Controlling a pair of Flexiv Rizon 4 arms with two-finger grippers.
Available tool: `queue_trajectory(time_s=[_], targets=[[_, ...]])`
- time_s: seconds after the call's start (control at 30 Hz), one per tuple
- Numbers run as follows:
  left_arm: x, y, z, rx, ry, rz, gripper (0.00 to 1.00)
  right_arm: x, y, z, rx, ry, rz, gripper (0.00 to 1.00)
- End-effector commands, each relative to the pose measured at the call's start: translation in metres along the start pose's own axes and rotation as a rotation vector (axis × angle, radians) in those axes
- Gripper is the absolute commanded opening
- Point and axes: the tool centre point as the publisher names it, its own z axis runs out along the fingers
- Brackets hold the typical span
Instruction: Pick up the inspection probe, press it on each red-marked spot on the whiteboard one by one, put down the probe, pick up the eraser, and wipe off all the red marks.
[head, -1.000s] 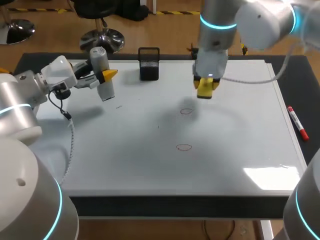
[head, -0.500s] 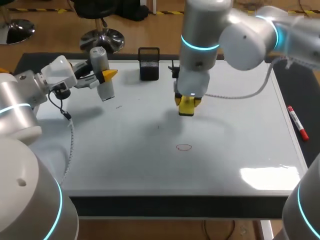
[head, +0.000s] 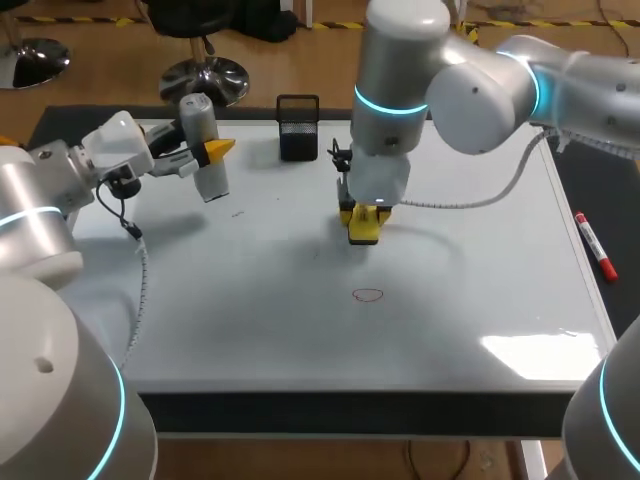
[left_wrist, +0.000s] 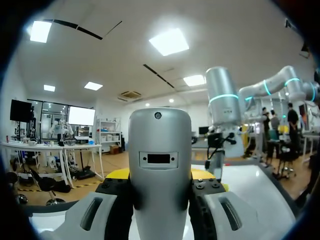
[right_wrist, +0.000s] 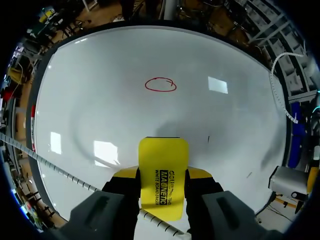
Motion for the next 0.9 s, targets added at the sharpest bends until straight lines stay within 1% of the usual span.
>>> queue_trajectory(time_s=[0.03, 0.43, 0.9], targets=[[0.0, 0.0, 0.001, 0.003, -0.004, 0.002, 0.0, -0.002, -0.007, 0.005, -0.01, 0.016, -0.011, 0.0], [0.0, 0.0, 0.001, 0.003, -0.004, 0.002, 0.0, 0.0, -0.009, 0.016, -0.036, 0.018, -0.023, 0.0], [0.0, 0.0, 0.001, 0.003, -0.004, 0.002, 0.0, 0.004, -0.006, 0.031, -0.077, 0.043, -0.041, 0.0]])
